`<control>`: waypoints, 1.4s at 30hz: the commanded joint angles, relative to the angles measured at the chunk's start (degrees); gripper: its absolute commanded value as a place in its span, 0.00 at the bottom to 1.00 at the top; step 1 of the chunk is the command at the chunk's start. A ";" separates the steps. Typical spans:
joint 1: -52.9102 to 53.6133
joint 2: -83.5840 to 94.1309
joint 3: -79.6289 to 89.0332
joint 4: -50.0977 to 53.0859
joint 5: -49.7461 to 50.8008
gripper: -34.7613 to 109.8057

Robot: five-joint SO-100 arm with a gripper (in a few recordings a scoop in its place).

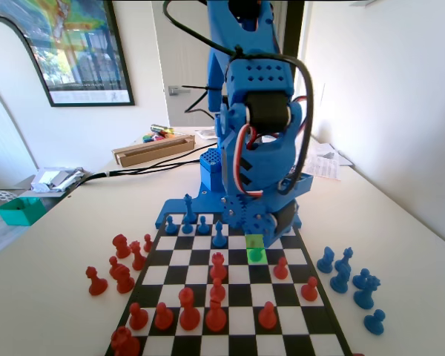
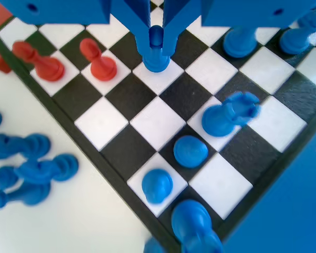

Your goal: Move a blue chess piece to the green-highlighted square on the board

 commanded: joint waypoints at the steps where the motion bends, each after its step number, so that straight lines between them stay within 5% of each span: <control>1: -1.05 1.85 0.70 -0.62 0.18 0.25; 20: 1.14 8.09 -1.58 3.96 -2.72 0.34; 28: 3.78 19.86 -13.80 22.94 -9.40 0.34; 42: 7.91 42.54 -30.67 61.61 -43.33 0.25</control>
